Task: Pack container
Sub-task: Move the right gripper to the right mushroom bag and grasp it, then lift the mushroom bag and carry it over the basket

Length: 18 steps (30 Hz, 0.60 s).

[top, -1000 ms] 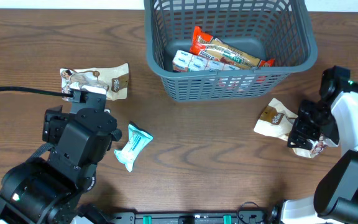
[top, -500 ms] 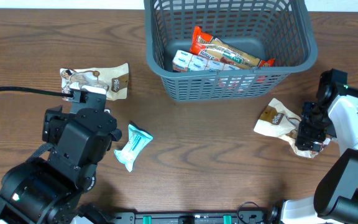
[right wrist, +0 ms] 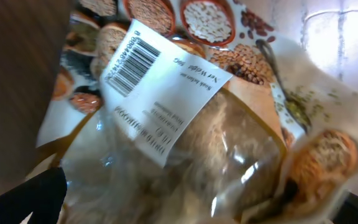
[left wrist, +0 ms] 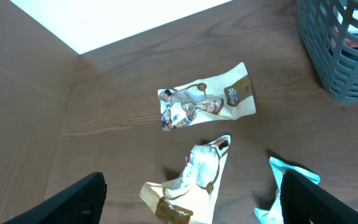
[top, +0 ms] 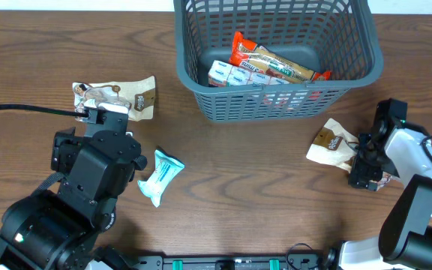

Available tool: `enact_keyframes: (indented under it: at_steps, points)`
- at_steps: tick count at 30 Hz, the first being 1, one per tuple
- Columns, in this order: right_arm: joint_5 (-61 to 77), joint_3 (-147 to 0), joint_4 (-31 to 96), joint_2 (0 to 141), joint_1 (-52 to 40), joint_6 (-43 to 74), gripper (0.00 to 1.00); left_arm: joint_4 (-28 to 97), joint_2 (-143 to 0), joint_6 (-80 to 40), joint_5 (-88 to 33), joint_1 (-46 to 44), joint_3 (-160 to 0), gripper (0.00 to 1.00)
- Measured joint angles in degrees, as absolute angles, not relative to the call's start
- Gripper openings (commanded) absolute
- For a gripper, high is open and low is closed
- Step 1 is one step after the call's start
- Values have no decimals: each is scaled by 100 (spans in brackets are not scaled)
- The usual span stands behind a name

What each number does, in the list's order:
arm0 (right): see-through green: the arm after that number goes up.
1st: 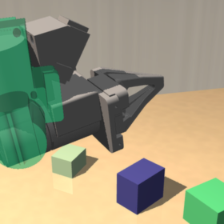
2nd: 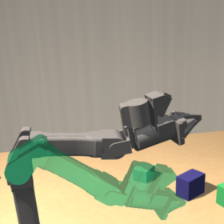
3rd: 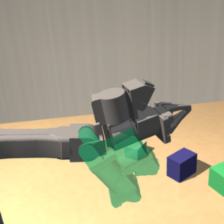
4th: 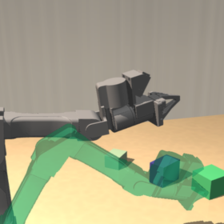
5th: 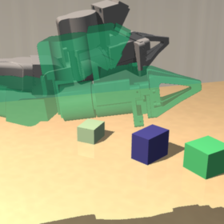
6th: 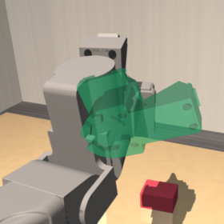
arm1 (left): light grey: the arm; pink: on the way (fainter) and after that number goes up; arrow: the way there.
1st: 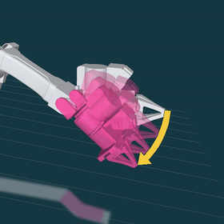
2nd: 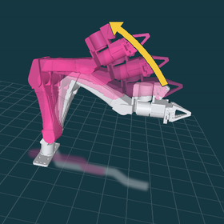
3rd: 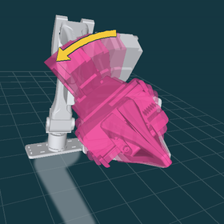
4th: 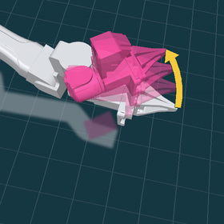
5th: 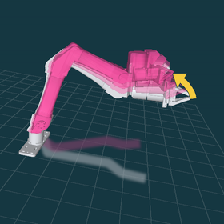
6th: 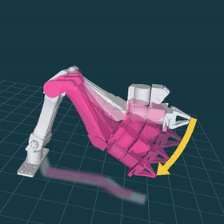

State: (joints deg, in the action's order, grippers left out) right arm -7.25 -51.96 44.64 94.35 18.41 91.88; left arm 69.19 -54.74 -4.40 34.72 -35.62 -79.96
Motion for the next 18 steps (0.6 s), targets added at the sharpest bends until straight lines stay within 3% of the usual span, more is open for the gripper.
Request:
enact_keyframes:
  at_steps: [8,10,11,13,14,18]
  points:
    - [-692,-4783,4091,9432,1841,9185,96,6921,-5474,-440,3472,-3562,-7996,78]
    - [-696,-4766,4082,9417,1841,9129,79,6921,-5474,-440,3472,-3562,-7996,79]
    - [-692,-4759,4080,9415,1841,9076,59,6921,-5474,-440,3472,-3562,-7996,78]
    - [-703,-4746,4056,9408,1841,9024,10,6921,-5474,-440,3472,-3562,-7996,78]
    - [-696,-4746,4018,9402,1841,8989,1,6919,-5474,-440,3472,-3562,-7996,79]
    - [-718,-4768,3900,9284,1844,8847,1,6921,-5474,-440,3472,-3562,-7996,78]
